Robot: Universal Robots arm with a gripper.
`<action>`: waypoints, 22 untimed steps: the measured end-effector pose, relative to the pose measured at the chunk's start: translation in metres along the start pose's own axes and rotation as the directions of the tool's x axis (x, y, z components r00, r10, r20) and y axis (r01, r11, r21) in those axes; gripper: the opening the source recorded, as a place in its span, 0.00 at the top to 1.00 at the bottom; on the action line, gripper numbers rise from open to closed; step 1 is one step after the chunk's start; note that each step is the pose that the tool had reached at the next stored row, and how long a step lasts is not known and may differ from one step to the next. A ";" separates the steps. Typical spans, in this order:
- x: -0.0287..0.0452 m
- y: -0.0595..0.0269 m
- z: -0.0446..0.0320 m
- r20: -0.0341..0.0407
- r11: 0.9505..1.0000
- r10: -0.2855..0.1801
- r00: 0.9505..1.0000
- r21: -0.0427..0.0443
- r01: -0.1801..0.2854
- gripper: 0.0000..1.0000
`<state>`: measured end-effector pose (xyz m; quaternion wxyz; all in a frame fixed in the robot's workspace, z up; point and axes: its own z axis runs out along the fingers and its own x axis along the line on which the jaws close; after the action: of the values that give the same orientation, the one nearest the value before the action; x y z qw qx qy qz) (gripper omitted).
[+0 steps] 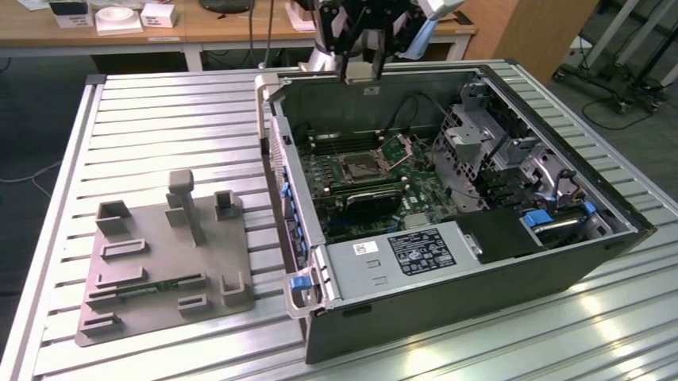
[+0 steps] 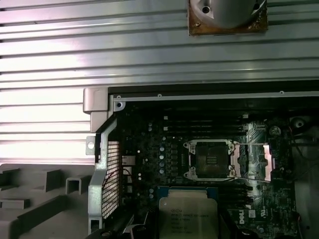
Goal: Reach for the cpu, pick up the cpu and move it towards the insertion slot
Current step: 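Pick up the cpu and move it towards the insertion slot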
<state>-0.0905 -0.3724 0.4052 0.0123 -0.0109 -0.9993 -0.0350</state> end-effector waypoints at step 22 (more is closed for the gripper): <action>-0.0138 0.0088 0.0012 -0.001 1.000 -0.010 1.000 -0.001 0.010 0.46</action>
<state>-0.0765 -0.3638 0.4043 0.0125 -0.0057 -0.9993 -0.0356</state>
